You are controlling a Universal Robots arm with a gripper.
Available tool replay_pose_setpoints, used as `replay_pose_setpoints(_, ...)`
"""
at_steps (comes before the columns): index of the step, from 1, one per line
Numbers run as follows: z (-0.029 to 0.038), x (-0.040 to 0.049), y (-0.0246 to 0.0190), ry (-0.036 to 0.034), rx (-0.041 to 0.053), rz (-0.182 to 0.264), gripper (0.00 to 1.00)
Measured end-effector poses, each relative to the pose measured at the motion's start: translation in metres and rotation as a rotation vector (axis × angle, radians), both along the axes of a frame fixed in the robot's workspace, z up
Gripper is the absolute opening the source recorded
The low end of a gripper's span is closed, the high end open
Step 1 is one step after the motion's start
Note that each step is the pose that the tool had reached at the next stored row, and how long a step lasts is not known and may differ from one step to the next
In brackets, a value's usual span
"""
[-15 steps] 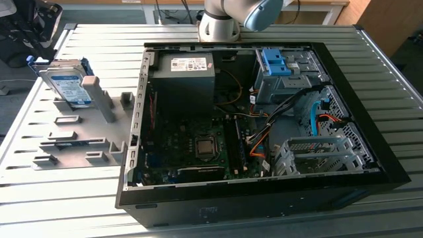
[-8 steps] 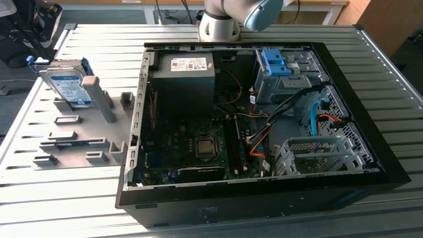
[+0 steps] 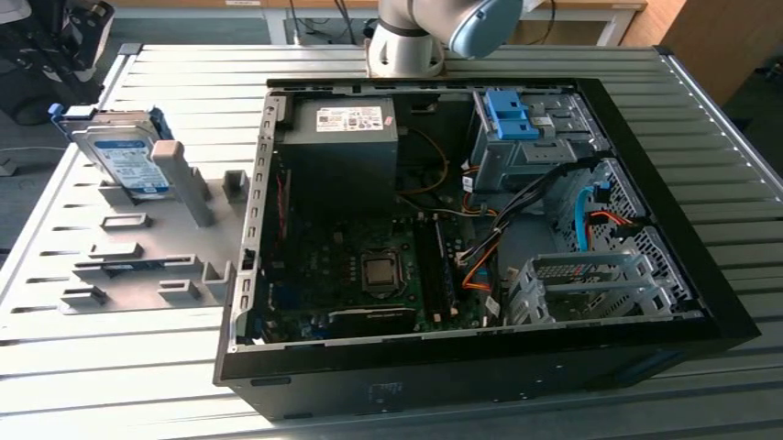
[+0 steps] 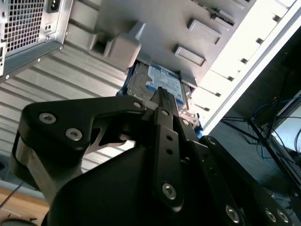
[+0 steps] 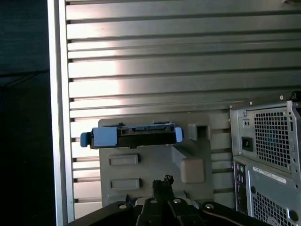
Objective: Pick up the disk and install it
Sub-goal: 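Reach for the disk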
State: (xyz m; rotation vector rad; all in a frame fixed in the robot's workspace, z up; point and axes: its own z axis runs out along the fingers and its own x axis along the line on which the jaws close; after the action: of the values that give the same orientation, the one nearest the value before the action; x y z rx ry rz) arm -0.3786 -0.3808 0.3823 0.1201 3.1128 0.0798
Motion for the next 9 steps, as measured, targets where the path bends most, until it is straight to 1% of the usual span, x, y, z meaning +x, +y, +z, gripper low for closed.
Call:
replay_pose_setpoints(1, -0.0003, 0.0000, 0.0030, -0.0002, 0.0001, 0.000, 0.11)
replay_pose_setpoints(2, -0.0007, 0.0000, 0.0048, 0.0000, 0.0006, 0.000, 0.11)
replay_pose_setpoints(3, -0.0014, 0.0000, 0.0057, 0.0004, 0.0007, 0.001, 0.11)
replay_pose_setpoints(5, -0.0027, -0.0016, 0.0065, 0.0021, 0.0008, 0.002, 0.11)
replay_pose_setpoints(9, -0.0047, -0.0121, 0.0068, 0.0059, 0.0008, 0.005, 0.11)
